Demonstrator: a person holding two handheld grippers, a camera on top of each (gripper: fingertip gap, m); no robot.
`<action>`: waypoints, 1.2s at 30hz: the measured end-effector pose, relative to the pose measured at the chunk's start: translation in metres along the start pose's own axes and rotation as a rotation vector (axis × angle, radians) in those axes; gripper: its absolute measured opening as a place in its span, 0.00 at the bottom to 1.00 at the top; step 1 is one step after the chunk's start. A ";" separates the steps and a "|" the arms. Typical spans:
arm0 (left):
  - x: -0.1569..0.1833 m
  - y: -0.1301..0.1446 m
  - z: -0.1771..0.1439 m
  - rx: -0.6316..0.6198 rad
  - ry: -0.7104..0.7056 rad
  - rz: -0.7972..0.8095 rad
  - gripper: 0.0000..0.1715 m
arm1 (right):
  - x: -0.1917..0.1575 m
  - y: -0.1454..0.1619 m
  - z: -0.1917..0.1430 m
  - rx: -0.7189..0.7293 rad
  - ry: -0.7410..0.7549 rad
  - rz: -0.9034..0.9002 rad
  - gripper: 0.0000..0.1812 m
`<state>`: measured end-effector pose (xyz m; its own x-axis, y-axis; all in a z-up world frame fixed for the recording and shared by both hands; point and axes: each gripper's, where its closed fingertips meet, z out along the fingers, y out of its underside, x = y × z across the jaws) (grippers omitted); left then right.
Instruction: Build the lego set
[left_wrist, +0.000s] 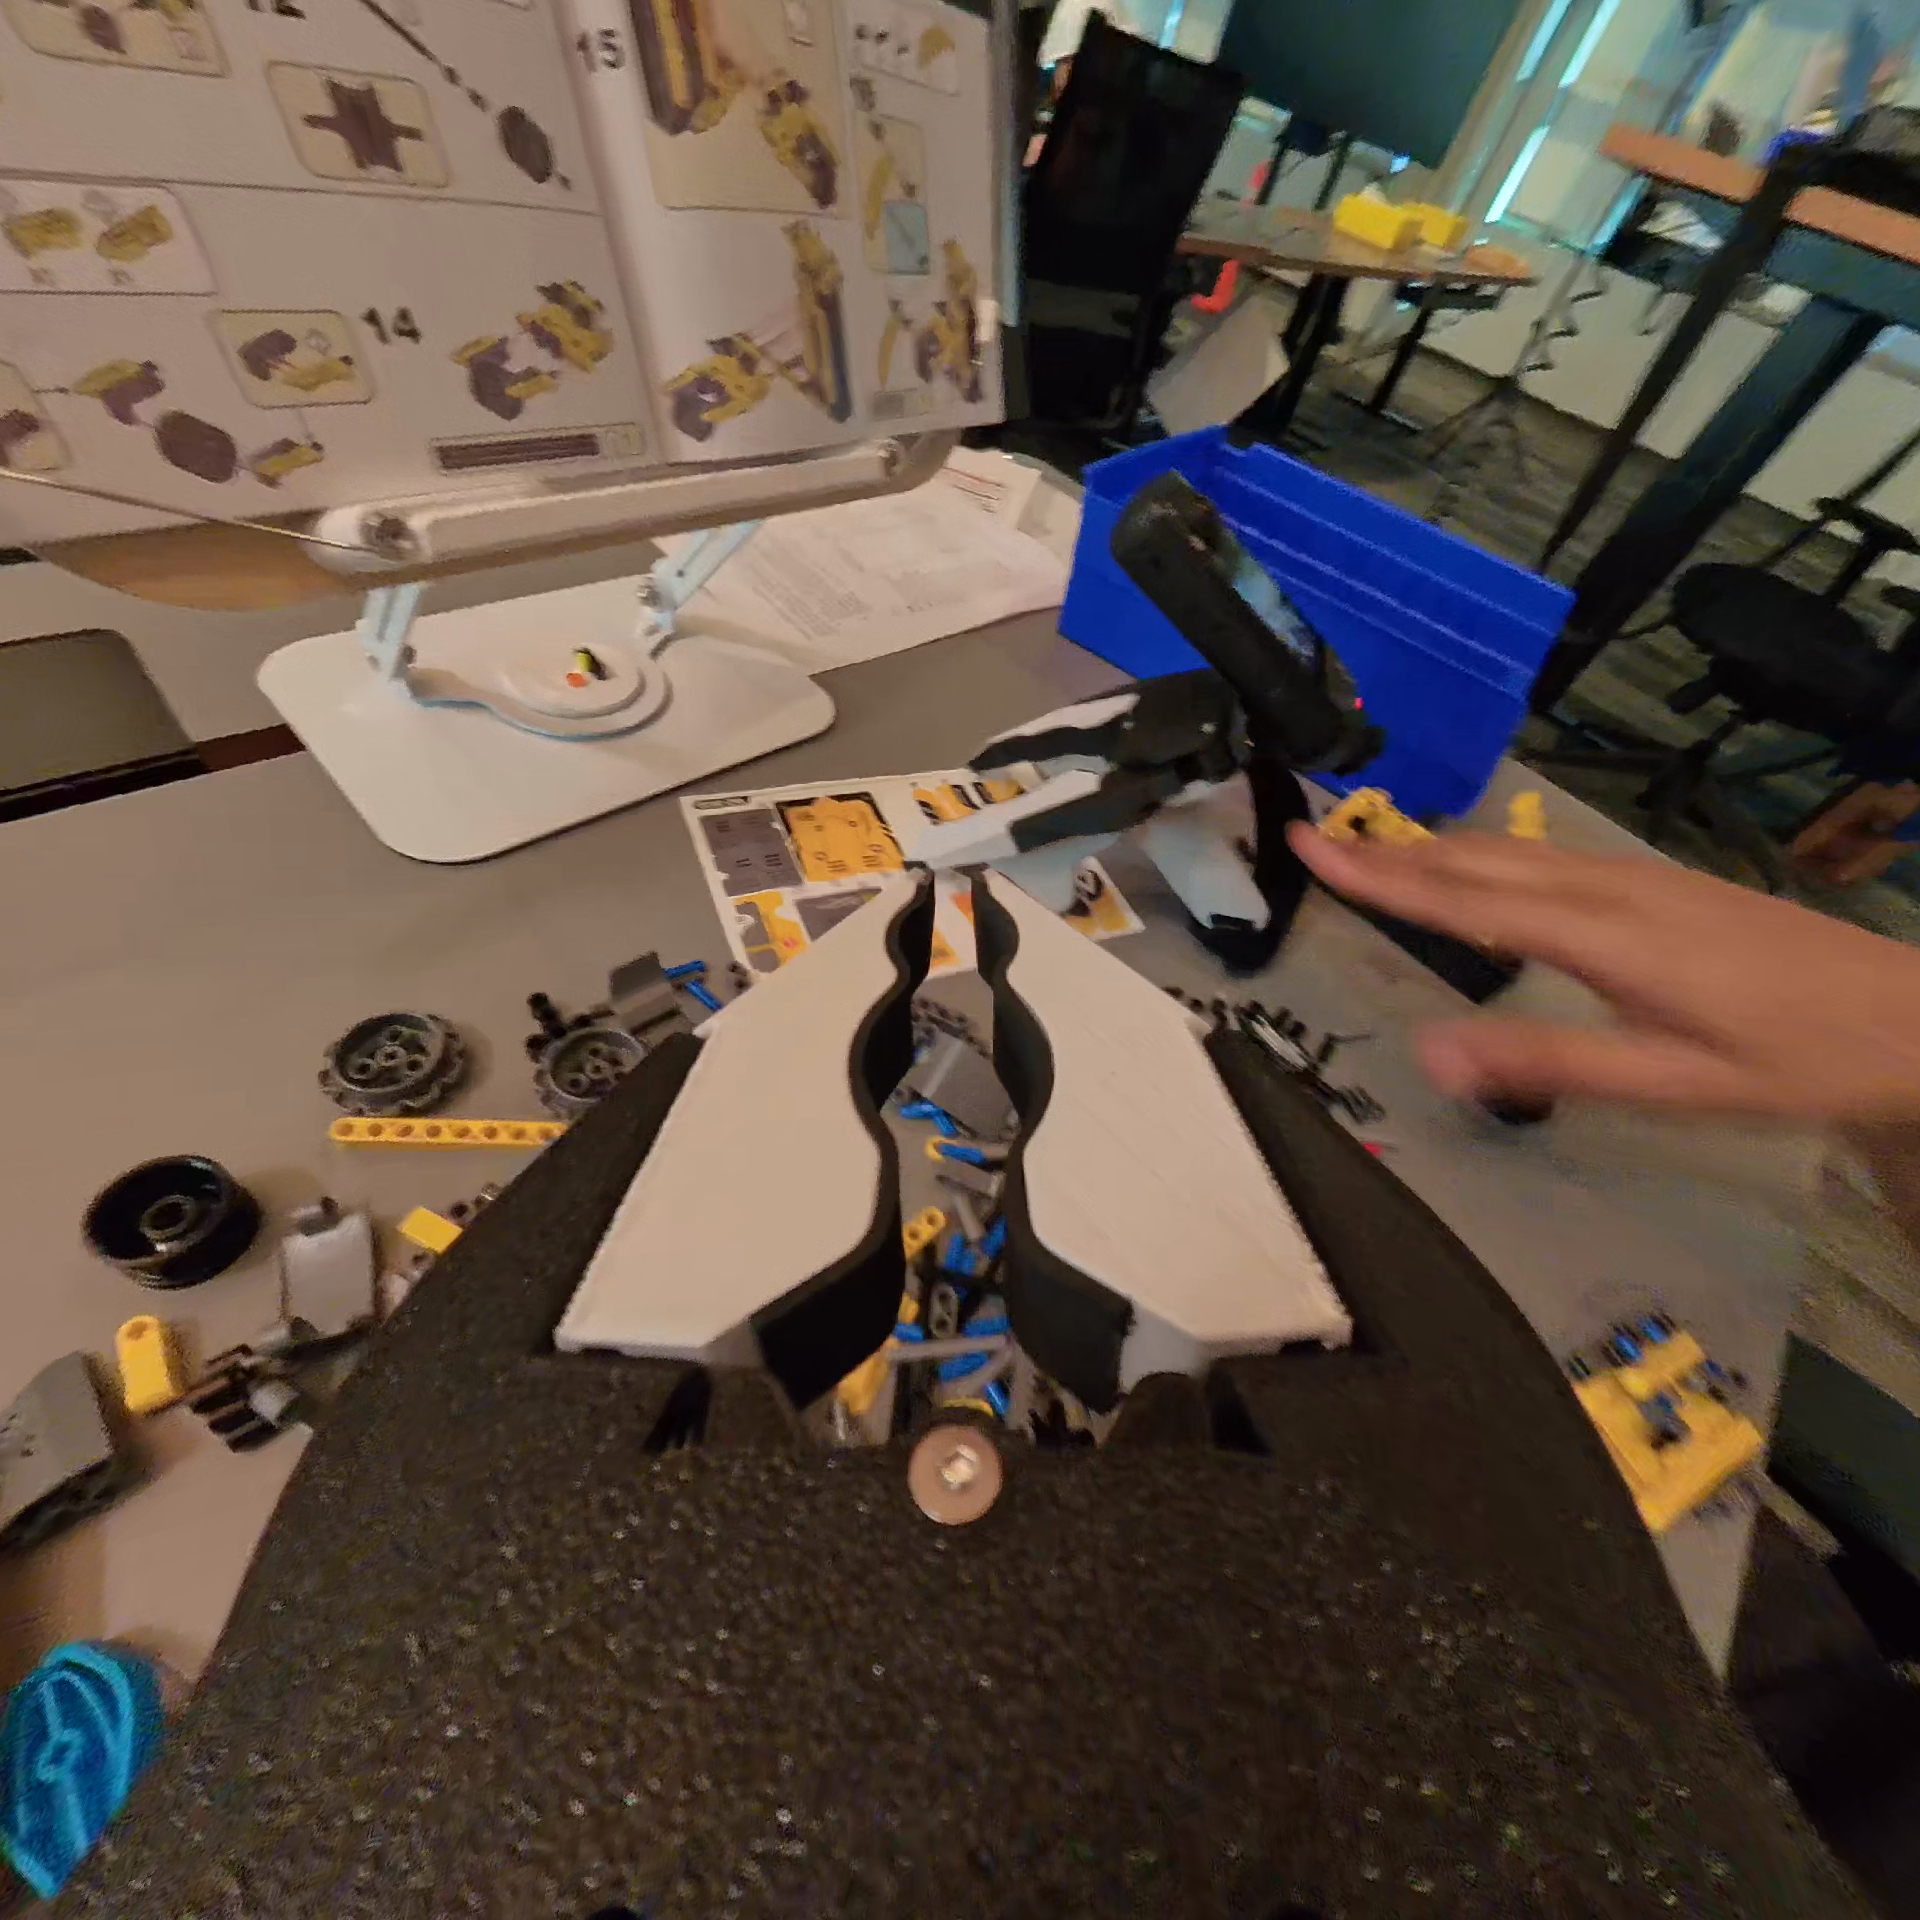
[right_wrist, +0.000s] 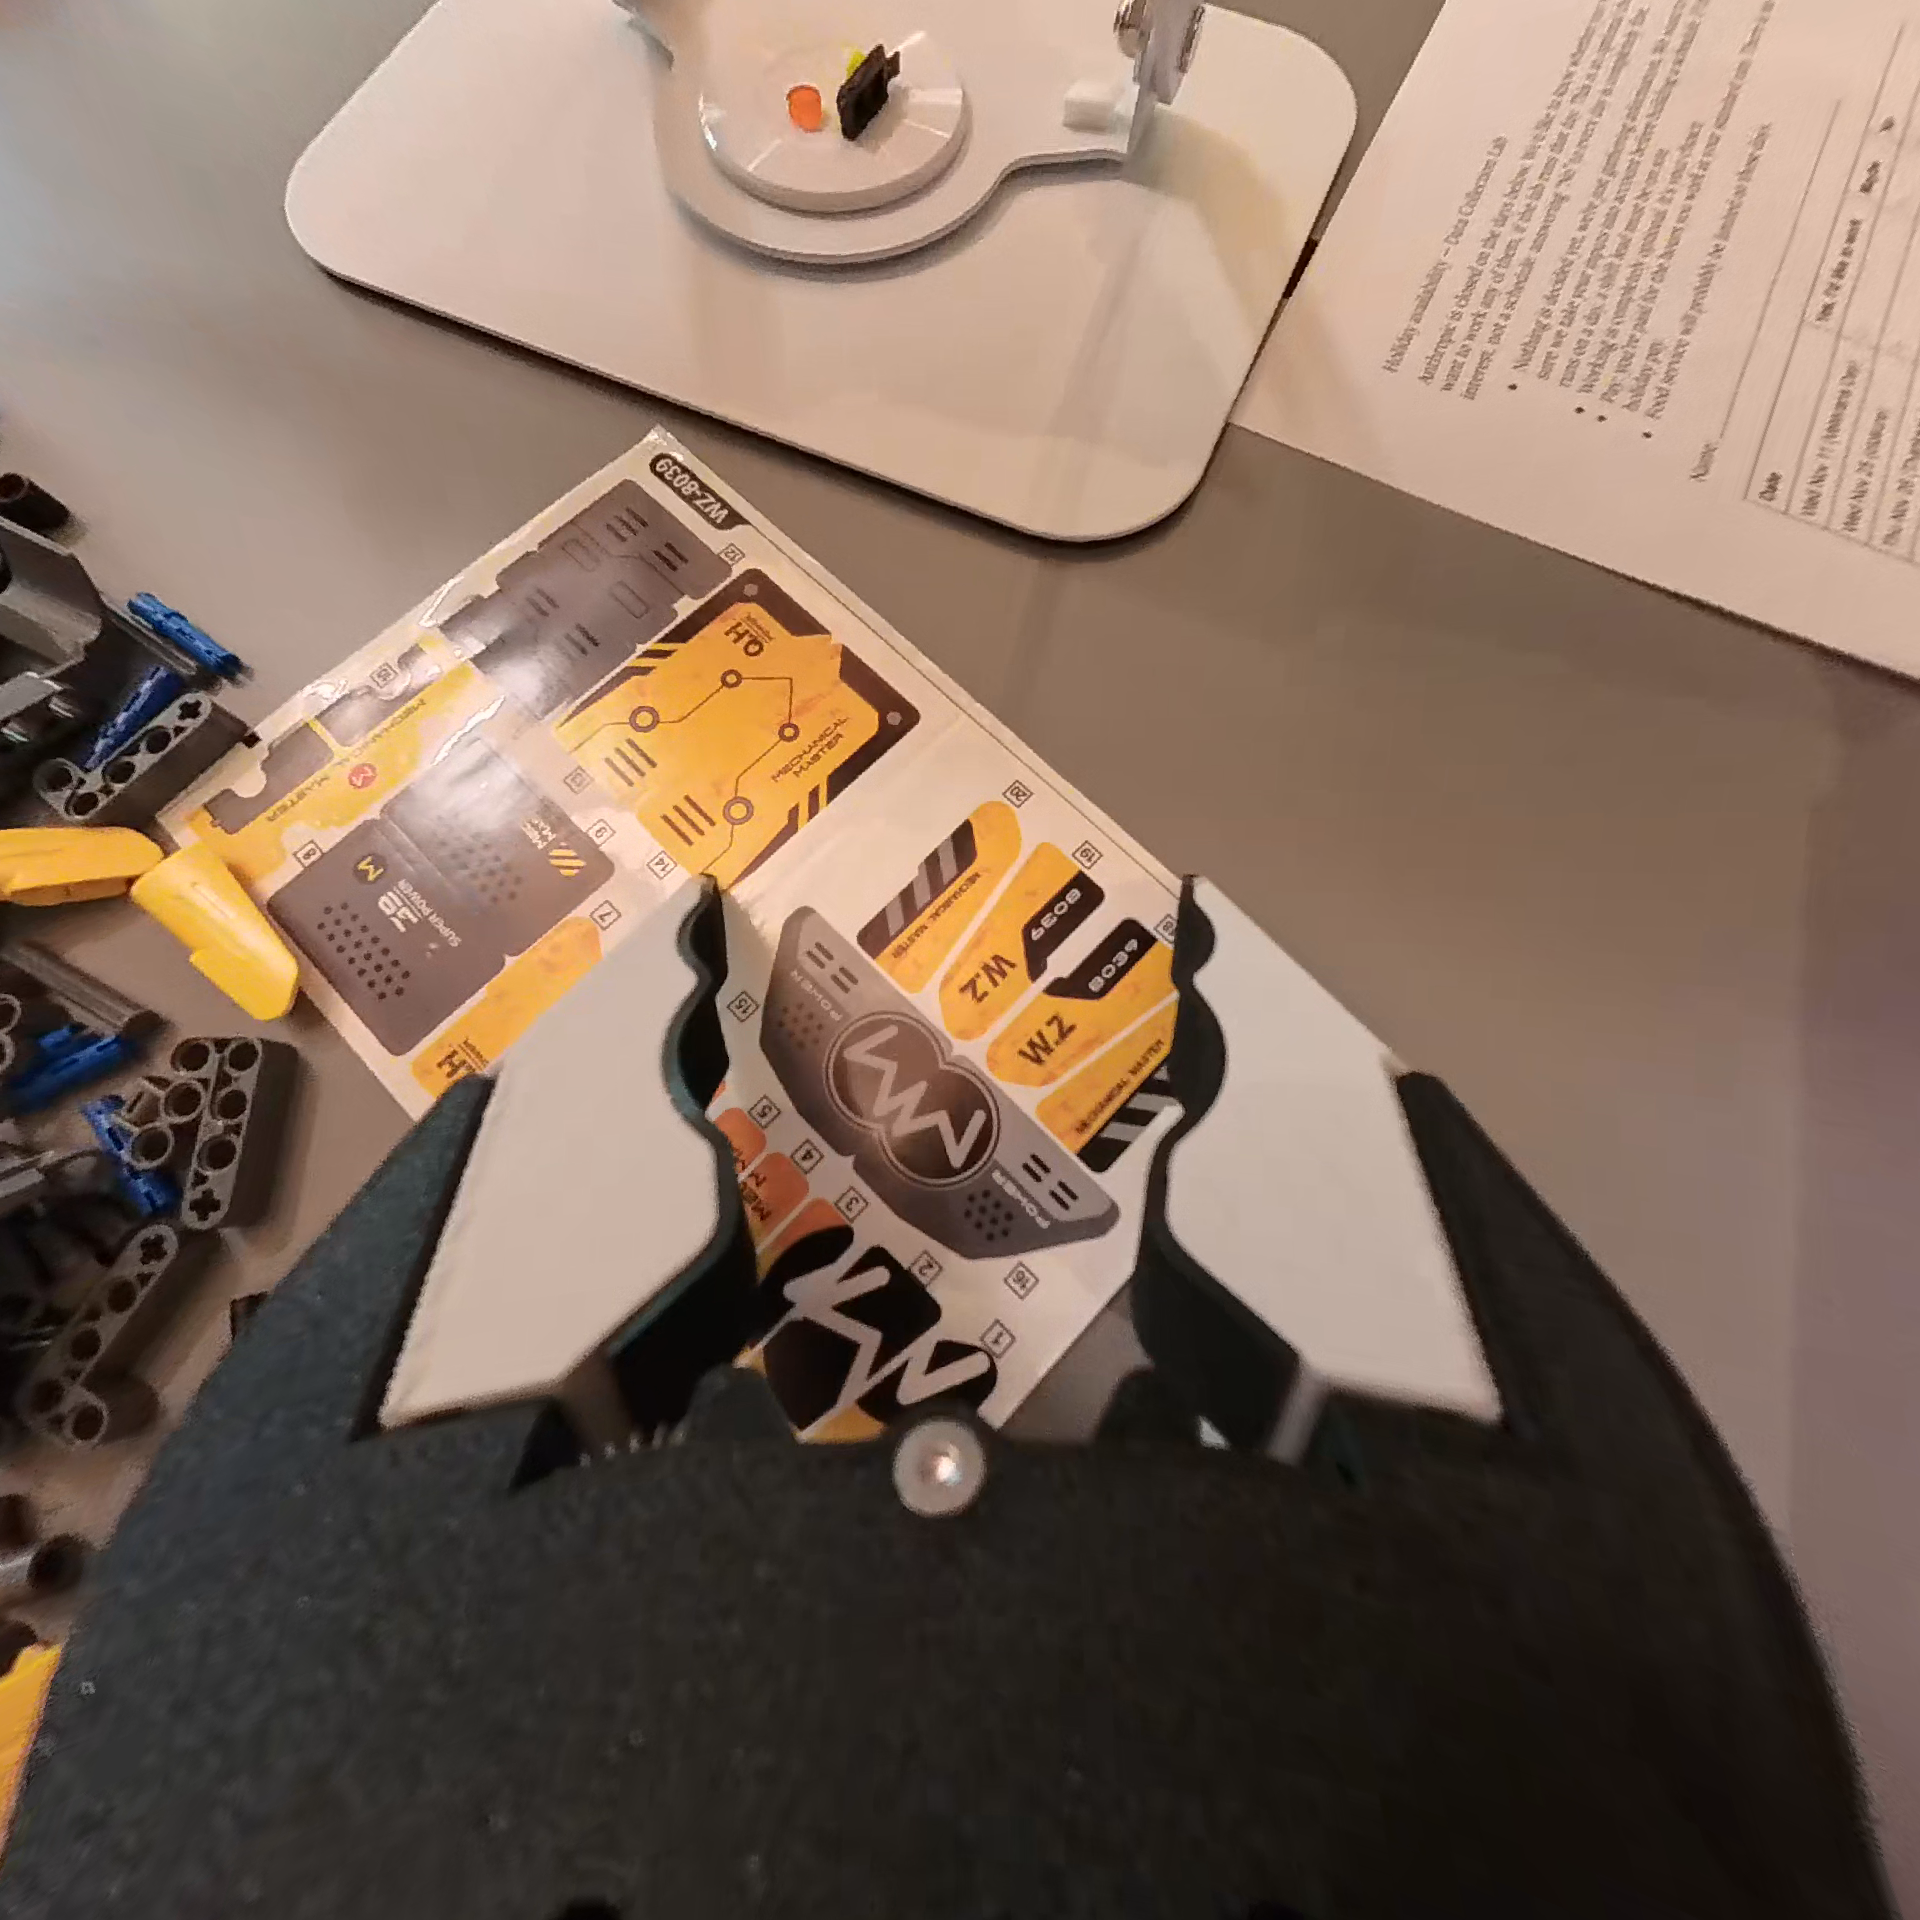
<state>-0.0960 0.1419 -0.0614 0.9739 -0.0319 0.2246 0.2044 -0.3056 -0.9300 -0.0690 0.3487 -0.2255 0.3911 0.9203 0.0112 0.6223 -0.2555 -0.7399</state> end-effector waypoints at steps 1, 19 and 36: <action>-0.007 -0.006 0.006 0.000 -0.026 -0.005 0.04 | 0.000 0.000 0.000 0.000 -0.006 0.007 0.48; -0.146 -0.043 0.042 -0.007 -0.280 -0.216 0.03 | 0.000 0.000 0.000 -0.001 -0.004 0.004 0.48; 0.079 -0.057 0.061 0.036 0.122 0.092 0.03 | 0.000 0.000 0.000 -0.001 -0.004 0.004 0.48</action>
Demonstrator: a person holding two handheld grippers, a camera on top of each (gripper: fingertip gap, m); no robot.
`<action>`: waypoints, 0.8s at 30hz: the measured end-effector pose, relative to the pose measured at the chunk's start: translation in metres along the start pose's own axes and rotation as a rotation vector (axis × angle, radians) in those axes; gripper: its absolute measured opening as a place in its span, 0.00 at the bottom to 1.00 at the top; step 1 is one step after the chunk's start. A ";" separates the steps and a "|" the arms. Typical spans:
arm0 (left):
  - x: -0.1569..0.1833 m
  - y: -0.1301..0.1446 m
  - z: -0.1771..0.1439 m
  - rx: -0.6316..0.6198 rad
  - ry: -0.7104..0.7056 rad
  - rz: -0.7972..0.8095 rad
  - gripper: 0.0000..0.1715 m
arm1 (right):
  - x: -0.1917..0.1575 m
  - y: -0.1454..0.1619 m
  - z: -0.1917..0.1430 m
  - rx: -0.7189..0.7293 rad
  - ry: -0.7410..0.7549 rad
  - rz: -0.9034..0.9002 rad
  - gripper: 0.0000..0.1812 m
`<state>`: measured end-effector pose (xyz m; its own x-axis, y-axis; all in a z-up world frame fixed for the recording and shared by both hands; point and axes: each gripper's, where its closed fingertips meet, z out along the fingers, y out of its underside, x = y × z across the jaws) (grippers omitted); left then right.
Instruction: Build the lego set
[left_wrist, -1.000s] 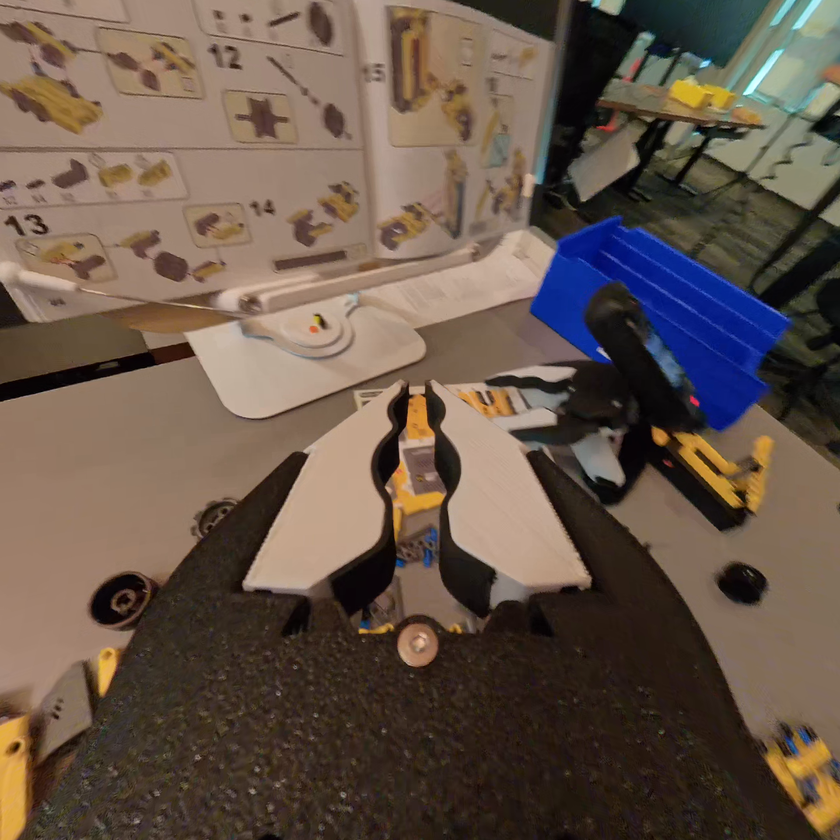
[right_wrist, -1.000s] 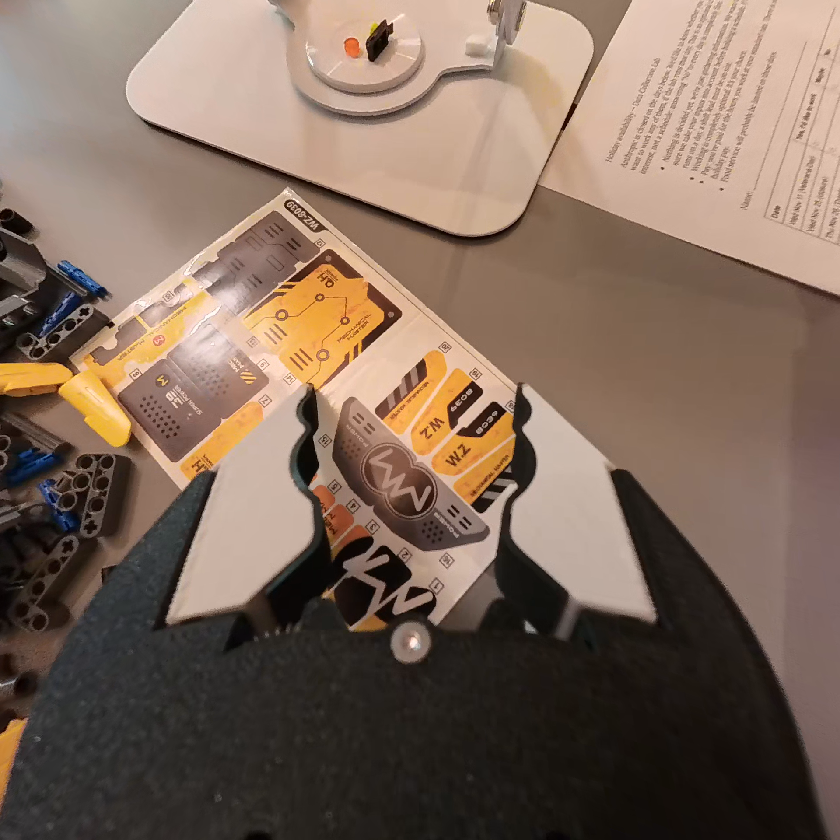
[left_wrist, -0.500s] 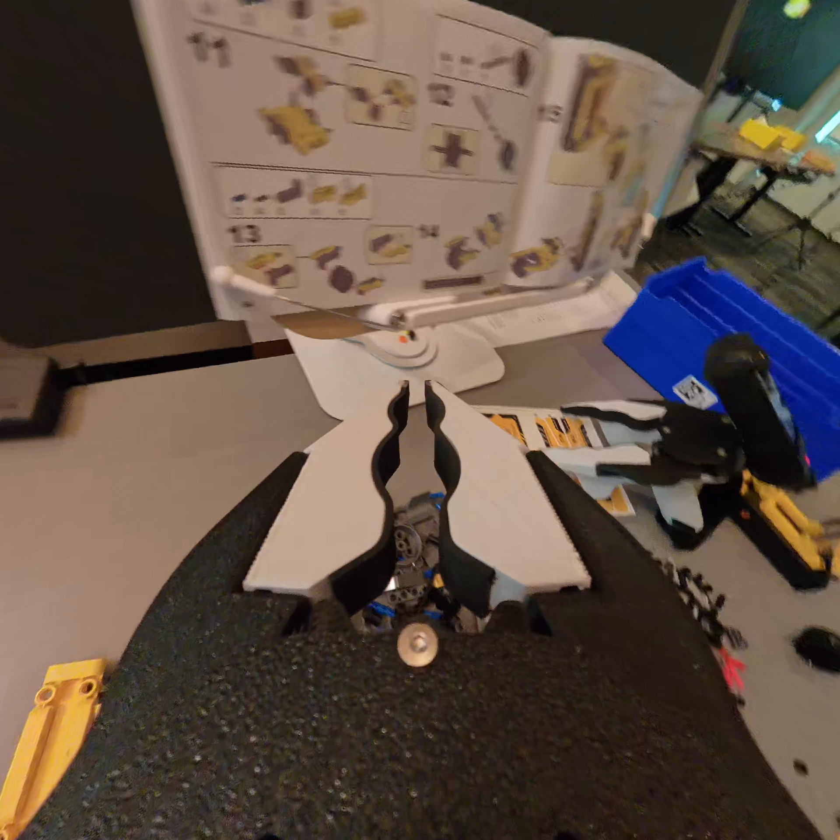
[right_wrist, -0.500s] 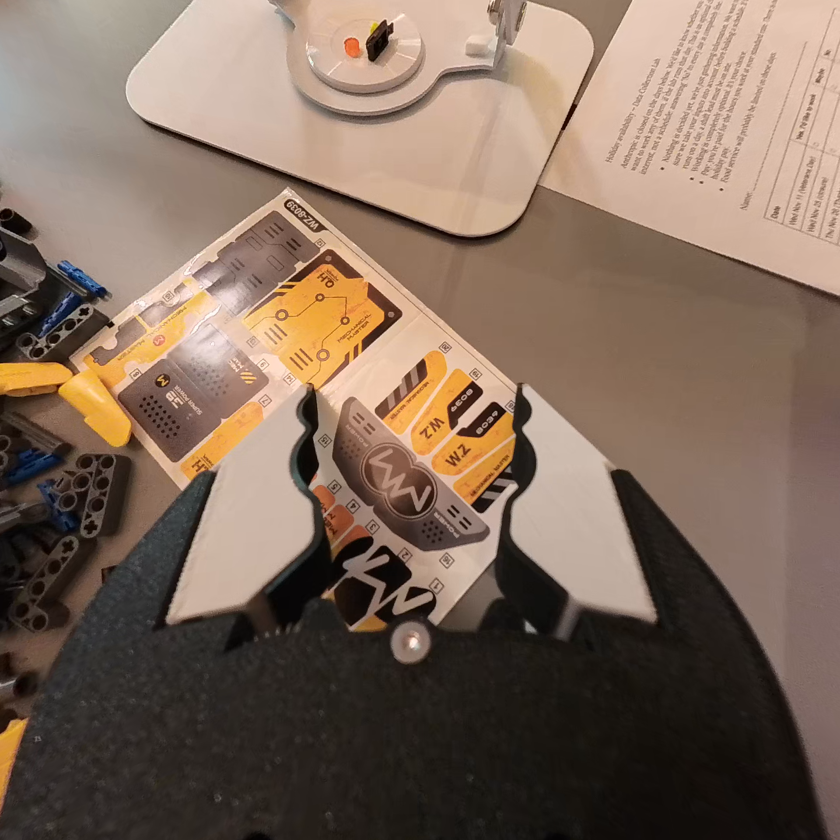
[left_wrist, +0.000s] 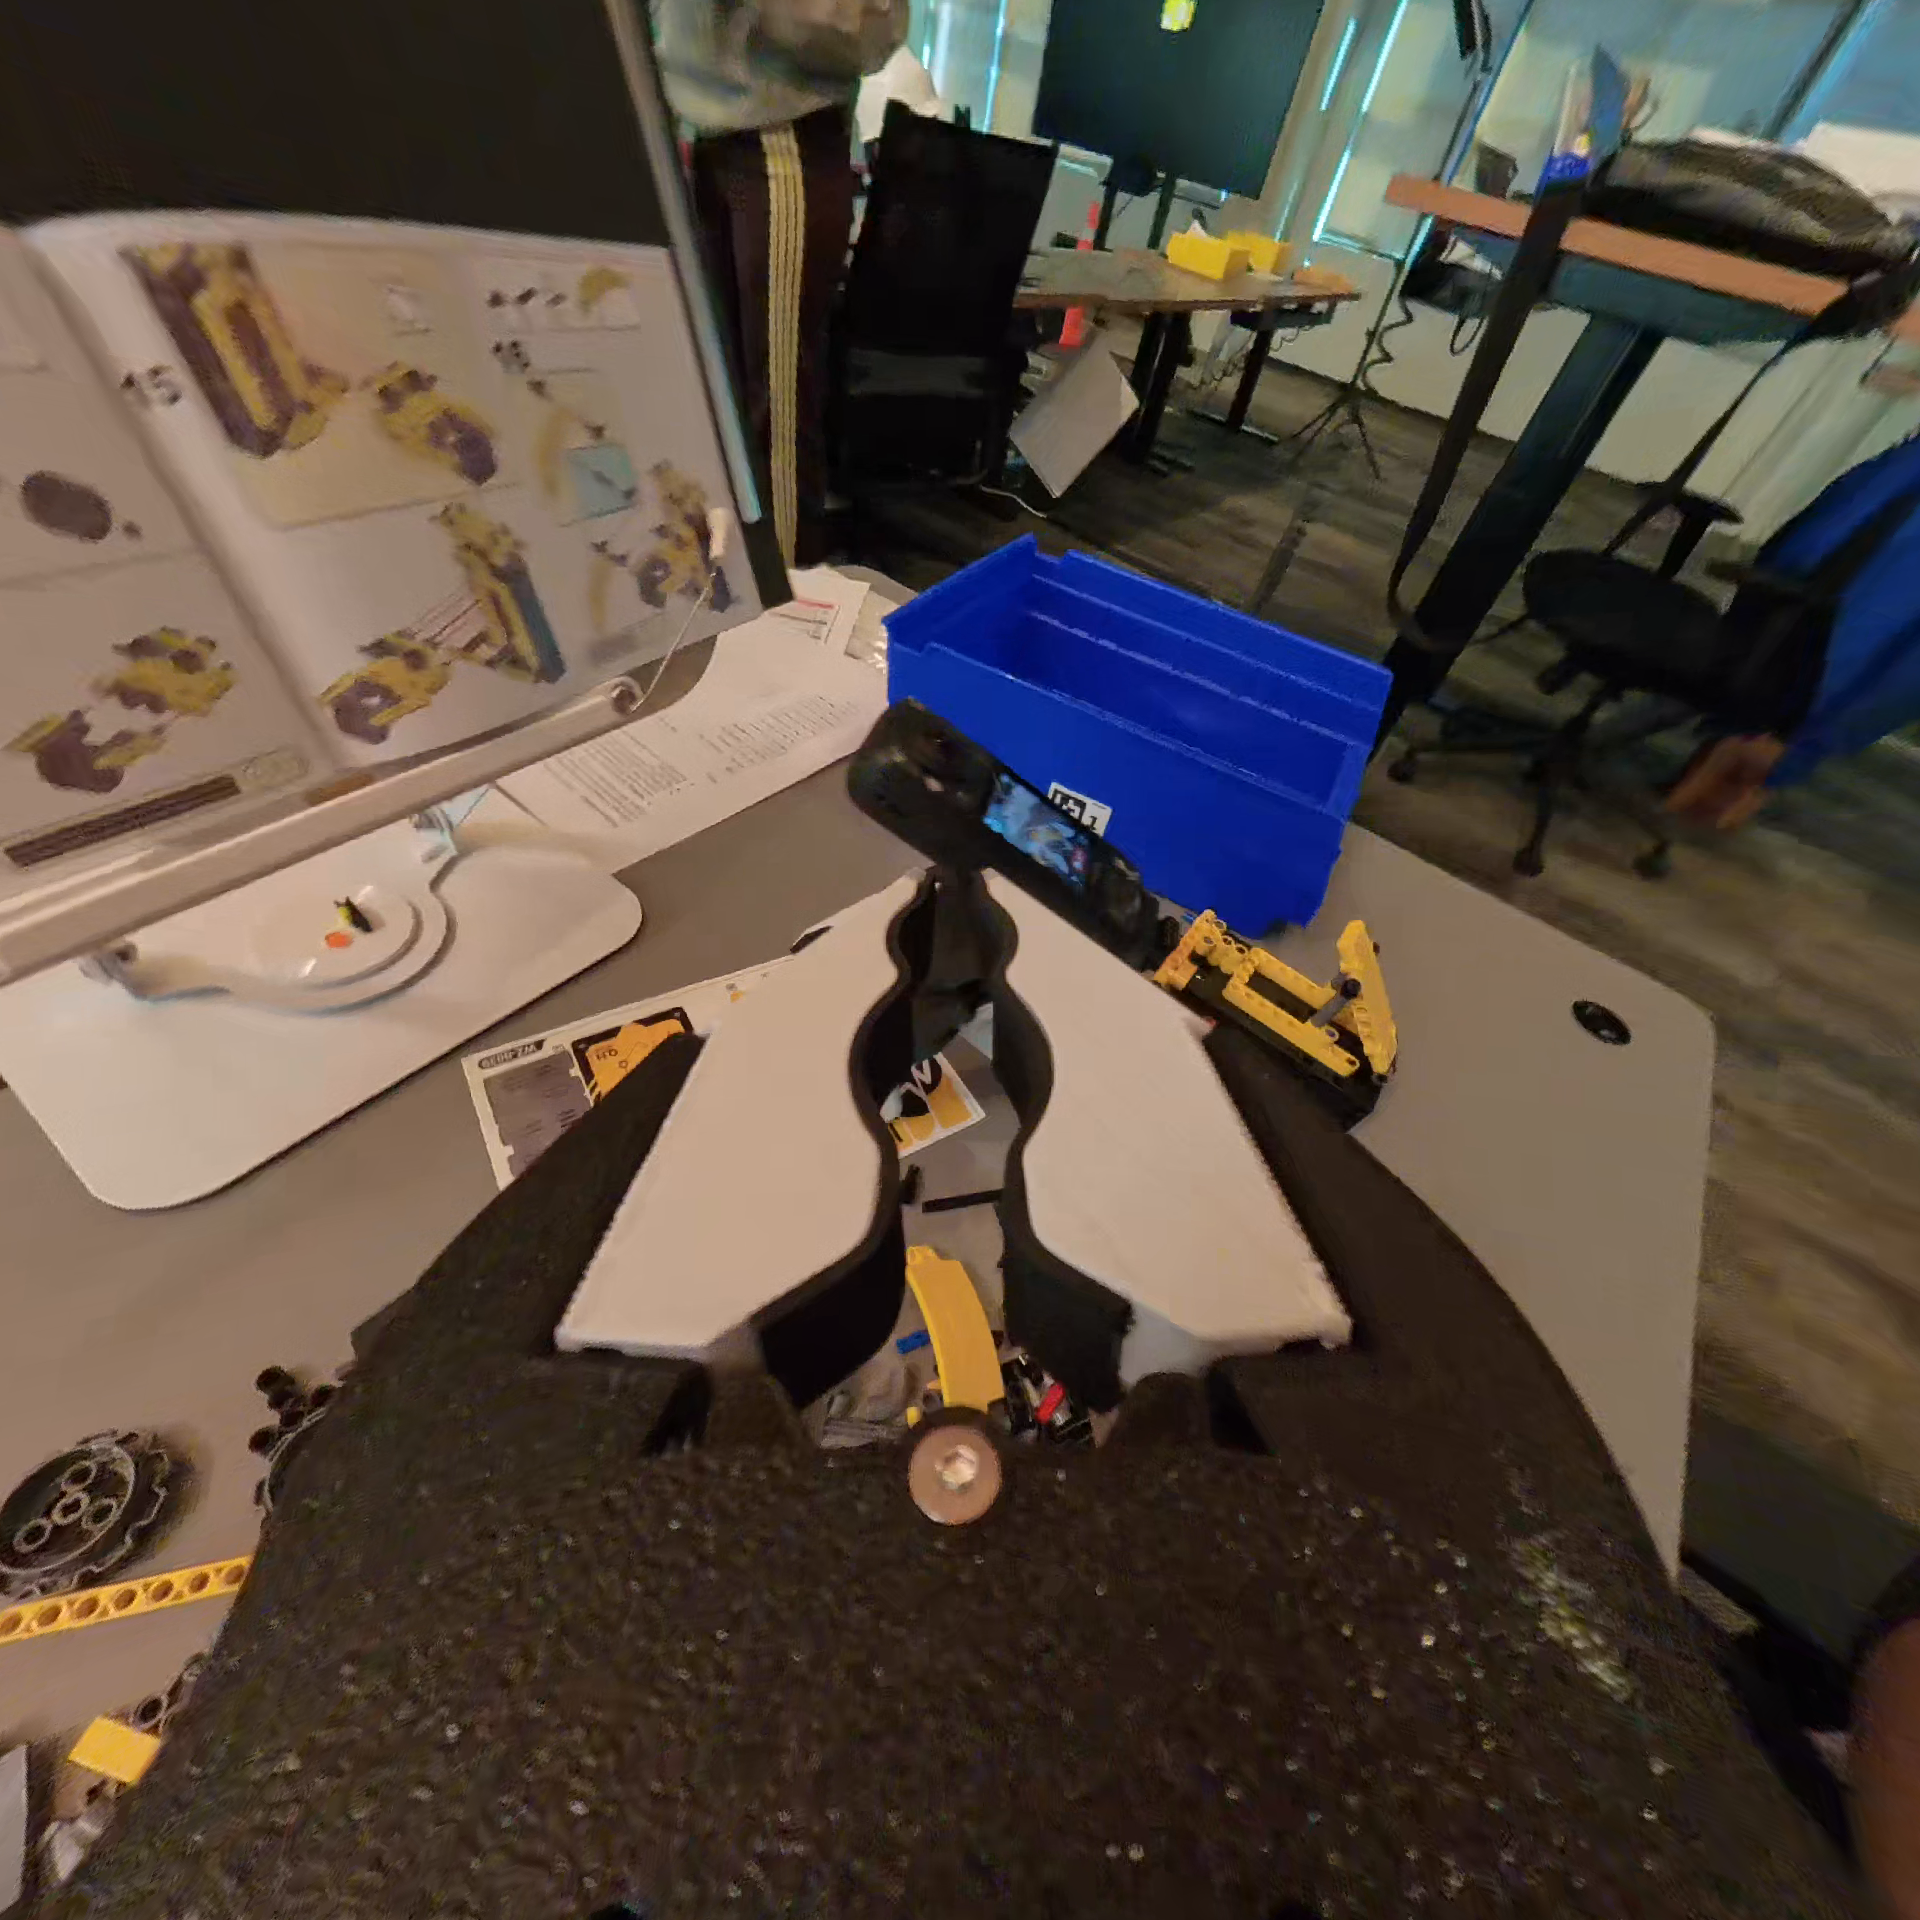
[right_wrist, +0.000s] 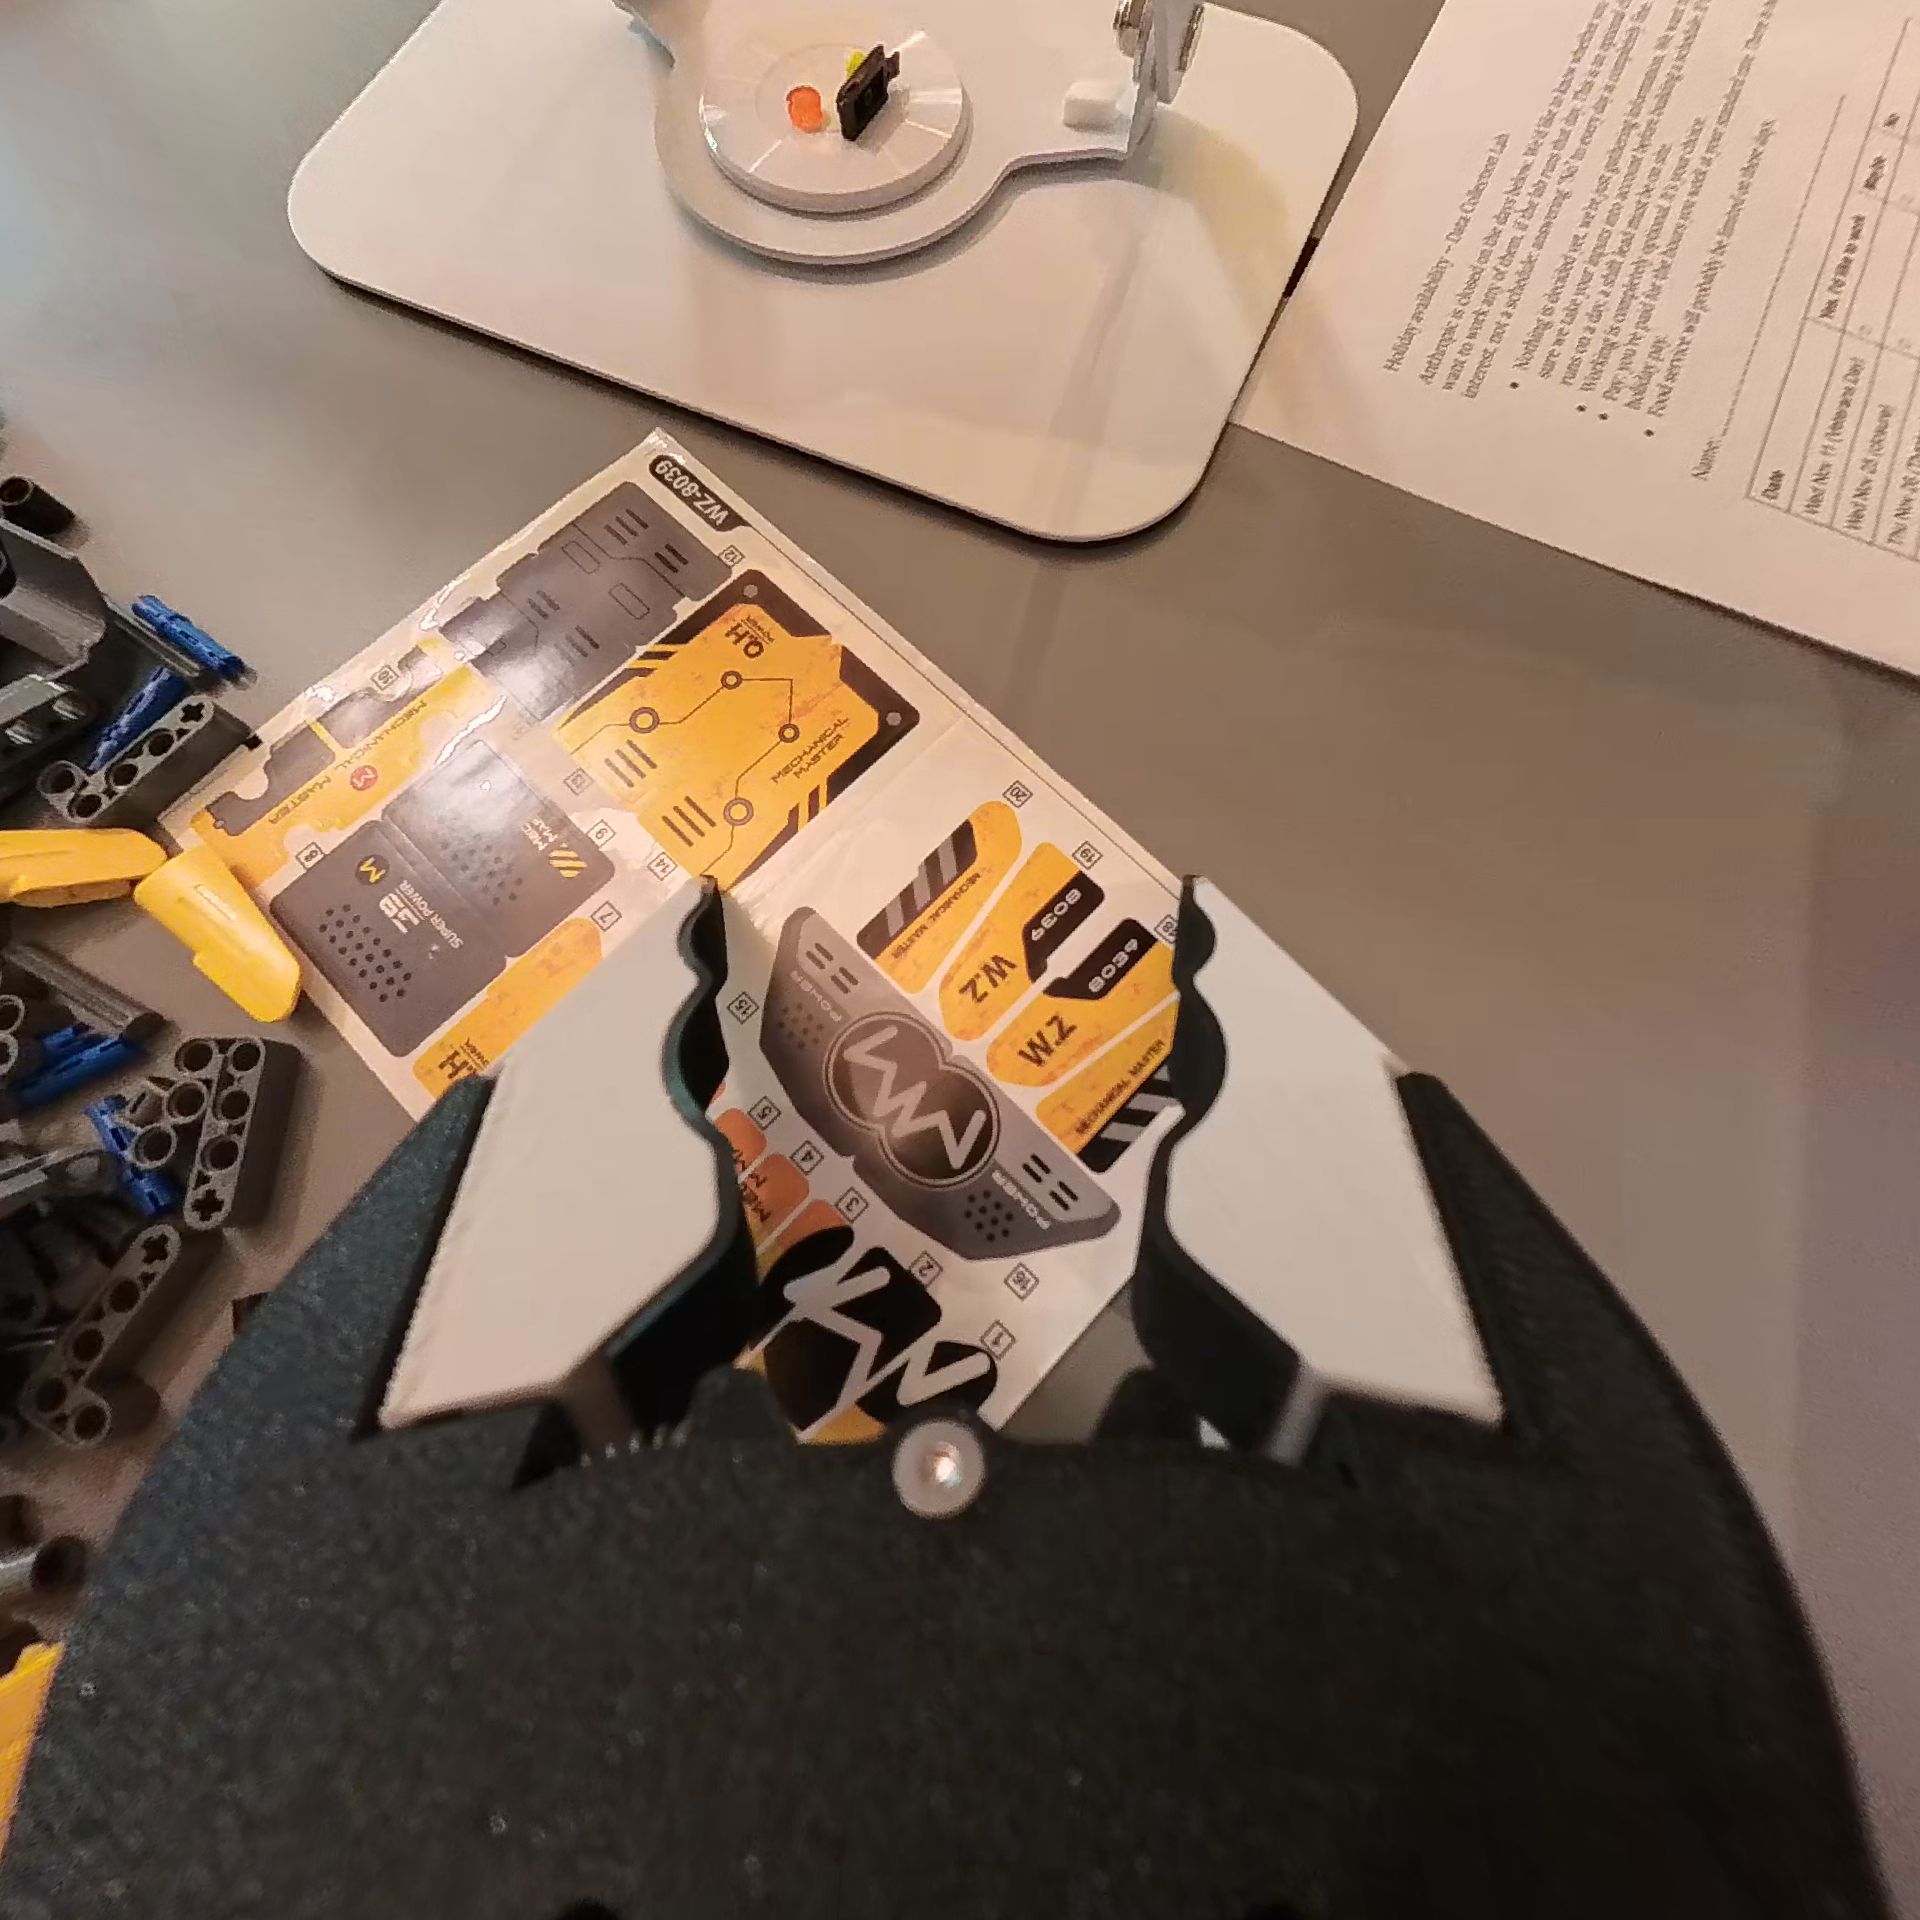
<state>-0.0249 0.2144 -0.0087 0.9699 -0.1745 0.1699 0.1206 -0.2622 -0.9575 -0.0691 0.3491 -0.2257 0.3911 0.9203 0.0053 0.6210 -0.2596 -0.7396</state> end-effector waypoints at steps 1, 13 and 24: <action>0.009 0.001 0.000 0.011 -0.003 0.026 0.03 | 0.000 0.000 0.000 0.000 0.000 0.000 0.48; 0.069 -0.024 -0.040 0.194 0.214 -0.132 0.03 | 0.000 0.000 0.000 0.000 0.000 0.000 0.48; 0.082 -0.034 -0.059 0.298 0.240 -0.187 0.03 | 0.000 0.000 0.000 0.000 0.000 0.000 0.48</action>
<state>0.0381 0.1527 0.0517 0.8529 -0.3757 0.3625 0.3795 -0.0308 -0.9247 -0.0691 0.3492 -0.2256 0.3910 0.9204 0.0053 0.6210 -0.2596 -0.7396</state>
